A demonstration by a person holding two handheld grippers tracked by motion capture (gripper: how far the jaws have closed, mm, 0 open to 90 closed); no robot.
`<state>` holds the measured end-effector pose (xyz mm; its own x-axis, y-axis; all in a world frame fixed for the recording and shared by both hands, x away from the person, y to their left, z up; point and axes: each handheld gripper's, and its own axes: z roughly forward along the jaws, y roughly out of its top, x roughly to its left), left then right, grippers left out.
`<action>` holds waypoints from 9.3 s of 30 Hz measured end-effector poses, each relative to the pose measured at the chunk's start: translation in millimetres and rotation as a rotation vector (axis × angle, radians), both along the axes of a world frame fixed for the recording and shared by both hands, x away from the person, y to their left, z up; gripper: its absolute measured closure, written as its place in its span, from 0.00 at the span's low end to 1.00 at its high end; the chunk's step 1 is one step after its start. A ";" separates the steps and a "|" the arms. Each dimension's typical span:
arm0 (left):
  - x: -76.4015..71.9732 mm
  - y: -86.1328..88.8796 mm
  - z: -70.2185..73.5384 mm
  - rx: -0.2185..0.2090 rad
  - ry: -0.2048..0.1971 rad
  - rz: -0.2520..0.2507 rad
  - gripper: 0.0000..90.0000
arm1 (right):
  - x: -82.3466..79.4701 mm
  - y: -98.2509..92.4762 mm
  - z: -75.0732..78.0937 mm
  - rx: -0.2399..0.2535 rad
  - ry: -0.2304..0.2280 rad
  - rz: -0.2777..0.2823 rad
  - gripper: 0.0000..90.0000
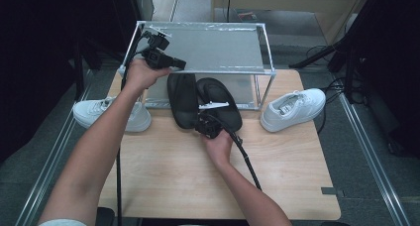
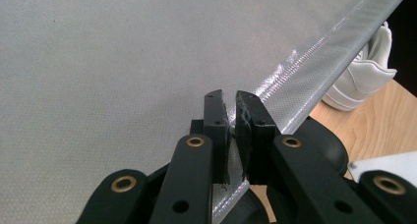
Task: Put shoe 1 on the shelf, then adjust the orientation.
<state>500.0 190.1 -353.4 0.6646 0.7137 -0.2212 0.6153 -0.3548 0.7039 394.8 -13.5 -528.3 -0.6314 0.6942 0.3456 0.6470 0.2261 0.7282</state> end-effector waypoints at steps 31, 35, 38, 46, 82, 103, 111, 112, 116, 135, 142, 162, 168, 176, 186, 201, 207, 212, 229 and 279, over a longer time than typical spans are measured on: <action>0.8 1.1 -1.1 -0.015 0.006 0.005 0.93 | 31.5 22.1 16.5 0.041 0.004 -0.023 1.00; 0.9 1.7 -1.2 -0.020 0.010 0.004 0.93 | 23.0 8.3 18.6 0.036 0.002 -0.010 1.00; 0.5 1.6 -1.3 -0.021 0.009 0.005 0.92 | 14.2 -3.1 21.9 0.033 -0.003 0.002 1.00; 1.0 1.2 -0.8 -0.017 0.013 0.006 0.92 | -2.7 -35.6 33.5 0.014 -0.026 0.019 1.00; 1.2 1.6 -1.6 -0.024 0.013 0.008 0.92 | -35.8 -149.7 17.1 -0.034 -0.037 -0.058 1.00; 1.4 2.3 -2.1 -0.028 0.013 0.005 0.92 | -20.2 -153.6 5.1 -0.015 -0.013 -0.110 1.00; 0.8 2.0 -2.4 -0.030 0.009 0.008 0.92 | -9.0 -130.8 3.3 -0.007 -0.012 -0.095 1.00; 0.8 2.0 -2.4 -0.030 0.009 0.008 0.92 | -9.0 -130.8 3.3 -0.007 -0.012 -0.095 1.00; 0.7 2.2 -2.6 -0.033 0.008 0.006 0.92 | -5.3 -121.6 3.2 -0.020 -0.022 -0.099 1.00; 0.7 2.6 -3.0 -0.037 0.006 0.006 0.92 | 19.5 -71.3 -0.3 -0.001 -0.001 -0.087 1.00; 0.6 2.4 -3.0 -0.036 0.002 0.006 0.92 | 23.9 -60.0 -1.8 0.007 -0.006 -0.088 1.00; -10.5 -0.1 8.2 -0.034 0.024 -0.017 0.77 | 4.5 -63.4 20.6 0.054 0.003 0.020 0.88; -25.6 2.3 13.4 -0.063 0.012 -0.028 0.61 | -8.7 -73.0 29.3 0.049 0.001 0.063 0.81; -55.5 12.9 14.9 -0.075 0.004 -0.058 0.53 | -23.0 -84.5 36.1 0.053 -0.017 0.109 0.72; -91.6 27.6 -9.7 -0.063 0.021 -0.057 0.51 | -47.2 -112.3 38.2 0.063 -0.041 0.151 0.67; -135.4 49.6 -40.4 -0.069 0.047 -0.025 0.50 | -73.5 -145.0 49.1 0.085 -0.072 0.174 0.63; -152.7 59.2 -58.8 -0.052 0.058 -0.011 0.50 | -78.3 -154.8 49.8 0.104 -0.063 0.182 0.61; -162.2 65.0 -72.4 -0.052 0.067 -0.010 0.49 | -79.2 -157.8 48.4 0.092 -0.061 0.184 0.61; -163.6 115.2 -87.2 -0.040 0.063 0.094 0.50 | -76.8 -148.1 44.3 0.080 -0.077 0.208 0.61; -111.7 133.4 -118.2 -0.014 0.166 0.104 0.87 | -91.4 -170.7 38.9 0.051 -0.062 0.114 0.59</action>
<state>388.4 323.5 -471.7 0.5413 0.7724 -0.3322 0.7561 -0.2743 0.5942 303.5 -184.2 -489.4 -0.7264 0.5992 0.3366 0.5727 0.2570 0.7784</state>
